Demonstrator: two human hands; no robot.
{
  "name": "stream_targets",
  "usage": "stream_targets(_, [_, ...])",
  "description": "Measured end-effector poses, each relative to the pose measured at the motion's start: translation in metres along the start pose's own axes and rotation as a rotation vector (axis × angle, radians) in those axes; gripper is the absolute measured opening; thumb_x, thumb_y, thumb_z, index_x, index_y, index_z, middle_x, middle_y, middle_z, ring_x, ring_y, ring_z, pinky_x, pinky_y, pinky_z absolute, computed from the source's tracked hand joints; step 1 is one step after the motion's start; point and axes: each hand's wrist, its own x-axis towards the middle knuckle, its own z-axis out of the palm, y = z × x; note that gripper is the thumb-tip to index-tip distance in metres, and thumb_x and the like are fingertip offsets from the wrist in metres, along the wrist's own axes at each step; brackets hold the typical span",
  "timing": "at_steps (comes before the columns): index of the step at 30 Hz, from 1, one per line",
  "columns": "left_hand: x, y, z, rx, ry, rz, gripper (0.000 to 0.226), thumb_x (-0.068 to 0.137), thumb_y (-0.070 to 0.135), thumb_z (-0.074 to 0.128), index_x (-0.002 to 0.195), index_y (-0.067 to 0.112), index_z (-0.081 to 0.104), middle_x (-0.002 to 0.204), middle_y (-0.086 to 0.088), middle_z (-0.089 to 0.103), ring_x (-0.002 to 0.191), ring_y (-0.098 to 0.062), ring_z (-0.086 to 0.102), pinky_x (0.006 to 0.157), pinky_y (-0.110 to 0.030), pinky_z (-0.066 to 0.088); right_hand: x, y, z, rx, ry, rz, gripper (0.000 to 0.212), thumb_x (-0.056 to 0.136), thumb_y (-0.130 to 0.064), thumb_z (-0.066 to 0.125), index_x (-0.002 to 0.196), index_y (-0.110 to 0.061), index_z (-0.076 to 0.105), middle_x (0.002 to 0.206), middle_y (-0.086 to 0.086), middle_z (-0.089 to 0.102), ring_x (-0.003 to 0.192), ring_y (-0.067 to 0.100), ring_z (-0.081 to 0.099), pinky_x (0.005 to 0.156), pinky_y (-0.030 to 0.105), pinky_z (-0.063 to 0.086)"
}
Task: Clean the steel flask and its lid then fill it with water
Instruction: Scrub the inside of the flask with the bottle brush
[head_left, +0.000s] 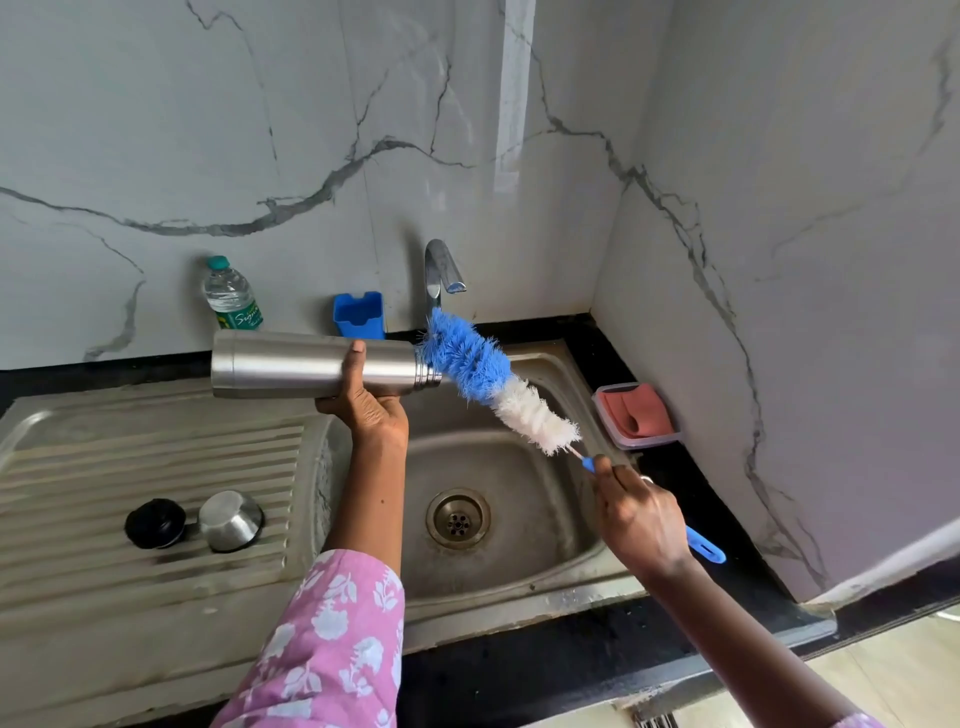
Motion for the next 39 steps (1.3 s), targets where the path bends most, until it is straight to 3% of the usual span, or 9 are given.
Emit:
stream_targets(5, [-0.003,-0.01,-0.002,0.035,0.072,0.012,0.088,0.083,0.014,0.068,0.148,0.018,0.008,0.139,-0.005,0.045,0.118,-0.022,0.055,0.105,-0.049,0.041,0.021,-0.006,0.004,-0.061,-0.049,0.04,0.025,0.062,0.005,0.072,0.086,0.0,0.069,0.057,0.009,0.057,0.033,0.03,0.051,0.028,0.026,0.033])
stream_targets(8, [-0.004,-0.01,-0.002,0.046,0.068,0.018,0.077,0.084,0.013,0.067,0.145,0.018,0.02,0.141,-0.009,0.045,0.12,-0.025,0.054,0.104,-0.048,0.043,0.016,-0.006,0.002,-0.066,-0.026,0.006,0.024,0.063,0.002,0.07,0.087,0.0,0.069,0.057,0.008,0.057,0.033,0.028,0.052,0.028,0.026,0.034])
stream_targets(13, [0.003,-0.007,-0.006,0.049,0.004,0.057,0.029,0.082,0.011,0.069,0.097,0.025,0.048,0.097,0.002,0.063,0.08,-0.013,0.064,0.089,-0.047,0.047,-0.004,0.002,-0.001,-0.038,0.003,-0.018,0.022,0.067,-0.003,0.068,0.088,0.001,0.07,0.057,0.007,0.054,0.032,0.027,0.05,0.027,0.026,0.033])
stream_targets(16, [0.002,-0.011,-0.007,0.053,-0.019,-0.004,0.021,0.084,0.009,0.064,0.091,0.023,0.05,0.092,0.002,0.061,0.085,-0.016,0.06,0.092,-0.053,0.046,0.004,0.003,-0.002,-0.036,0.01,-0.007,0.023,0.064,0.001,0.066,0.087,0.002,0.069,0.056,0.008,0.055,0.033,0.027,0.05,0.027,0.026,0.033])
stream_targets(20, [0.001,-0.018,-0.006,0.03,-0.03,-0.005,0.03,0.084,0.002,0.061,0.101,0.022,0.047,0.103,0.0,0.06,0.095,-0.019,0.058,0.097,-0.053,0.042,0.022,-0.003,0.001,-0.06,-0.02,0.022,0.025,0.061,0.001,0.067,0.086,0.001,0.069,0.056,0.009,0.058,0.034,0.028,0.053,0.028,0.026,0.035])
stream_targets(28, [0.003,-0.015,-0.002,-0.071,0.039,0.065,0.093,0.074,0.014,0.077,0.144,0.021,0.016,0.136,-0.006,0.051,0.118,-0.023,0.056,0.103,-0.053,0.042,-0.009,0.005,-0.005,-0.084,0.018,-0.061,0.025,0.063,0.0,0.066,0.088,0.002,0.07,0.057,0.007,0.053,0.036,0.025,0.051,0.028,0.027,0.036])
stream_targets(32, [0.0,-0.02,-0.004,-0.004,0.055,0.072,0.083,0.08,0.011,0.072,0.144,0.02,0.02,0.133,-0.003,0.053,0.114,-0.02,0.057,0.101,-0.047,0.045,-0.003,0.006,-0.005,-0.102,0.019,-0.049,0.024,0.063,0.0,0.065,0.086,0.002,0.07,0.056,0.007,0.054,0.036,0.024,0.051,0.029,0.026,0.034])
stream_targets(36, [-0.003,-0.025,-0.002,0.051,0.004,0.07,0.054,0.075,0.009,0.076,0.115,0.024,0.044,0.119,-0.003,0.062,0.112,-0.023,0.06,0.096,-0.055,0.047,0.017,0.0,-0.003,-0.124,0.021,-0.037,0.024,0.061,0.002,0.066,0.085,0.004,0.069,0.055,0.008,0.055,0.035,0.024,0.052,0.029,0.024,0.034])
stream_targets(39, [-0.001,-0.028,0.0,-0.005,0.08,0.077,0.064,0.071,0.008,0.08,0.119,0.021,0.04,0.117,-0.003,0.062,0.104,-0.022,0.064,0.086,-0.045,0.055,0.016,-0.001,0.0,-0.129,0.03,-0.051,0.027,0.062,0.002,0.067,0.089,0.004,0.068,0.057,0.009,0.056,0.035,0.024,0.053,0.029,0.026,0.036])
